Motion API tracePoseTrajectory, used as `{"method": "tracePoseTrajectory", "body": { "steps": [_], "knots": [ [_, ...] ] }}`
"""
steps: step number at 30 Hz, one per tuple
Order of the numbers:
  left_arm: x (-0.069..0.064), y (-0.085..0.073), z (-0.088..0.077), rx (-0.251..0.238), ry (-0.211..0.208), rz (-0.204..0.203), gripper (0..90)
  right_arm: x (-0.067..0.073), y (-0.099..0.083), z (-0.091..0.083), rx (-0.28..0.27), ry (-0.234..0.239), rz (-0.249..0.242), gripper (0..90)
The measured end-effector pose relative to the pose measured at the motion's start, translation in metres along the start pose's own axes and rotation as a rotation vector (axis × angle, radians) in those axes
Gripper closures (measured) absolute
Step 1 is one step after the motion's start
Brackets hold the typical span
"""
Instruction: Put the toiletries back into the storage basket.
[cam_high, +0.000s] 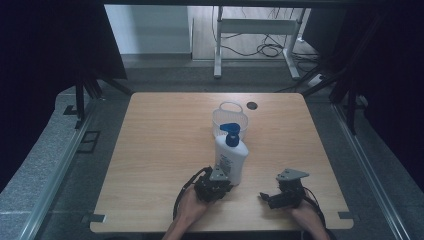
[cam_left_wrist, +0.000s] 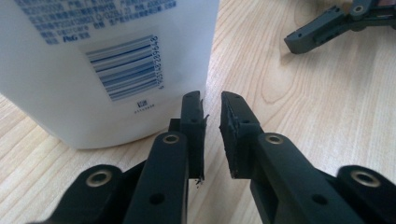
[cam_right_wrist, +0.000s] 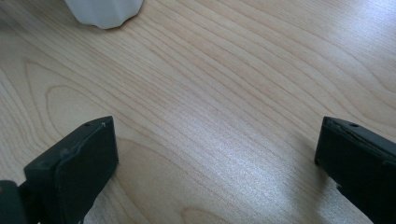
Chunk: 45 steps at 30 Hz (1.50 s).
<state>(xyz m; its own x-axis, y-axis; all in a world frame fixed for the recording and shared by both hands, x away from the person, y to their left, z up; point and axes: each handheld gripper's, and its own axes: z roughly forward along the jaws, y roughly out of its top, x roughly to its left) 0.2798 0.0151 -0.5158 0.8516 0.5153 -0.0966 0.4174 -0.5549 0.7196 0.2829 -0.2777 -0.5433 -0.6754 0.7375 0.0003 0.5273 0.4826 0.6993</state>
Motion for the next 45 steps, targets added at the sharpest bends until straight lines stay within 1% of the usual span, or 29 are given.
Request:
{"method": "tracePoseTrajectory", "body": {
  "steps": [8,15,24,27,33,40,45],
  "knots": [
    [-0.001,-0.005,-0.012,-0.014,-0.001,-0.009,69.8,0.0,0.0,0.0,0.0,0.0,0.0,0.0],
    [-0.001,-0.014,-0.02,-0.025,0.008,-0.025,65.3,0.0,0.0,0.0,0.001,0.003,-0.002,0.0],
    [0.0,-0.028,-0.028,-0.023,0.02,-0.055,58.8,-0.001,0.0,-0.002,0.005,0.012,-0.011,0.0],
    [-0.001,-0.032,-0.029,-0.014,0.029,-0.059,55.7,-0.001,0.0,-0.003,0.005,0.019,-0.014,0.1],
    [-0.003,-0.039,-0.032,-0.001,0.044,-0.055,51.1,0.0,0.001,-0.006,-0.019,0.025,-0.029,0.2],
    [-0.006,-0.046,-0.034,0.015,0.057,-0.049,47.0,0.0,0.001,-0.009,-0.043,0.028,-0.035,0.2],
    [-0.009,-0.051,-0.037,0.008,0.066,-0.064,43.4,0.002,0.003,-0.011,-0.053,0.036,-0.044,0.2]
  ]
}}
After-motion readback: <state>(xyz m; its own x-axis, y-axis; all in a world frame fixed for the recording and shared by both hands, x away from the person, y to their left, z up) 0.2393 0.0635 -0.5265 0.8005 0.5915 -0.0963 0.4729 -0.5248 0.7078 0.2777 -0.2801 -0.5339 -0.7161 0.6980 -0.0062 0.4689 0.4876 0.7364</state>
